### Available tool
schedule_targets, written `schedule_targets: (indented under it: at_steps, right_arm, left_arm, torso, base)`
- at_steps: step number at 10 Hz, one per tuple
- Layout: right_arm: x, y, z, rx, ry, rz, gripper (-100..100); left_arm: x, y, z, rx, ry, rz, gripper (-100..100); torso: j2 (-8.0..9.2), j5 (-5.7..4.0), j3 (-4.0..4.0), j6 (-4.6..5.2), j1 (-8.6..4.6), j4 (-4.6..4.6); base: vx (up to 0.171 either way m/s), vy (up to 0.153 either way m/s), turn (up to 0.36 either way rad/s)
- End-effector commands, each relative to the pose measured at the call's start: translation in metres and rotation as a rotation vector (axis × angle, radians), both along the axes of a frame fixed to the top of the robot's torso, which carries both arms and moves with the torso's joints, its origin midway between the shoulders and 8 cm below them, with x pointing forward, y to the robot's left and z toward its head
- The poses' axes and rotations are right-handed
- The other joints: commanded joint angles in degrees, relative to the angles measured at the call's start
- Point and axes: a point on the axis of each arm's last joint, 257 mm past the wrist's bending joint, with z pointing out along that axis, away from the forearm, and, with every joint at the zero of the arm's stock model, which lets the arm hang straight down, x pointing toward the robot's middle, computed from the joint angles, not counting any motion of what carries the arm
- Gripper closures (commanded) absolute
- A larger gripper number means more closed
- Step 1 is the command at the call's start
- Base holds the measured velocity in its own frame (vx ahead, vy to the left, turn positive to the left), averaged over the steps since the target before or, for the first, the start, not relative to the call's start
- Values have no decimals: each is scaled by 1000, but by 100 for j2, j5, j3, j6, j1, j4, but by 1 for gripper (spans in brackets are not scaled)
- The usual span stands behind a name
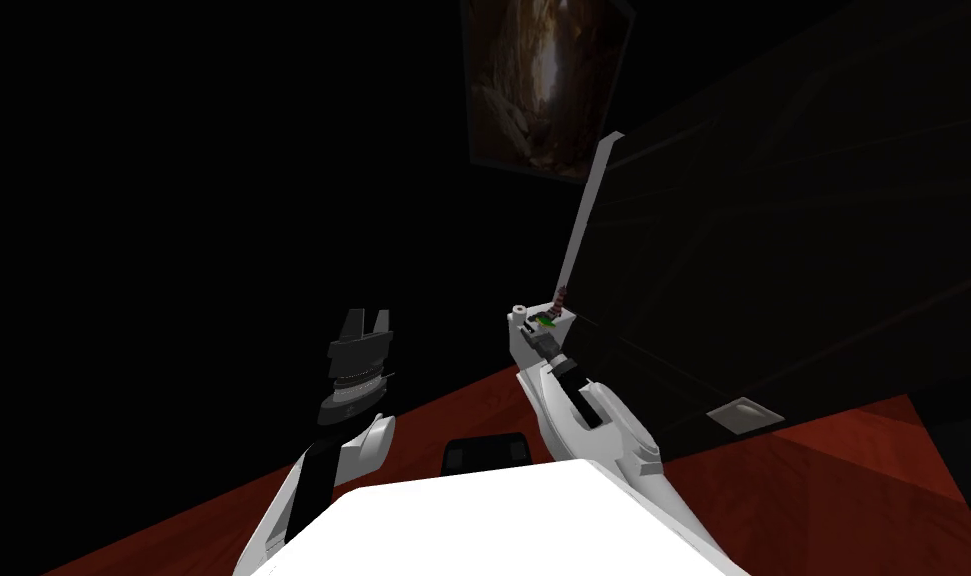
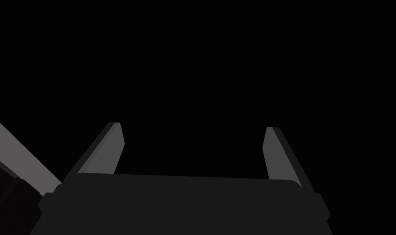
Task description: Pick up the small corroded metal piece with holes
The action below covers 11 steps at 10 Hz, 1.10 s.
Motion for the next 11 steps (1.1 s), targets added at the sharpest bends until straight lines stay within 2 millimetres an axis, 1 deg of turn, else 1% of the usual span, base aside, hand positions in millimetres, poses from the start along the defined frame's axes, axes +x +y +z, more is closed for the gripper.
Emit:
schedule_targets:
  at_steps: [1,2,3,4,5,6,7,8,9,10,11]
  right_arm:
    - [5,-4,-9,-59,12,-16,-100]
    - [12,-12,-23,-121,36,-43,-100]
    - [12,-11,-25,-145,35,-44,-100]
    - [19,-19,-39,-208,58,-70,-100]
    - [19,-19,-40,-231,58,-70,-100]
    - [26,-27,-54,-292,80,-96,-100]
    - [26,-27,-55,-318,79,-96,-100]
    - [32,-35,-68,-378,100,-120,-100]
    - [32,-35,-69,-405,99,-120,-100]
    - [39,-43,-82,-465,119,-143,-100]
    - [38,-43,-83,-492,117,-143,-100]
  left_arm:
    - [0,0,0,0,0,0,0]
    - [0,0,0,0,0,0,0]
    - [0,0,0,0,0,0,0]
    - [0,0,0,0,0,0,0]
    - [0,0,0,0,0,0,0]
    - [0,0,0,0,0,0,0]
    - [0,0,0,0,0,0,0]
    - [0,0,0,0,0,0,0]
    - [0,0,0,0,0,0,0]
    - [0,0,0,0,0,0,0]
    - [0,0,0,0,0,0,0]
  torso:
    - [0,0,0,0,0,0]
    - [-1,0,0,0,-1,0]
    - [-3,0,-1,0,0,0]
    - [-5,1,-2,0,0,0]
    - [-6,0,-3,0,-1,-1]
    - [-7,0,-3,0,-1,-1]
    - [-9,0,-5,0,1,-2]
    - [-9,1,-5,0,-1,-1]
    - [-11,0,-6,0,-2,-2]
    - [-12,0,-7,0,-3,-2]
    - [-15,0,-8,0,-2,-3]
  base:
    - [-39,23,-20]
    - [-35,24,-43]
    - [-27,25,-21]
    - [-28,24,-37]
    - [-24,22,-24]
    - [-21,27,-48]
    - [-17,22,-17]
    - [-14,19,-31]
    - [-8,15,-21]
    - [-3,19,-40]
    - [0,17,-20]
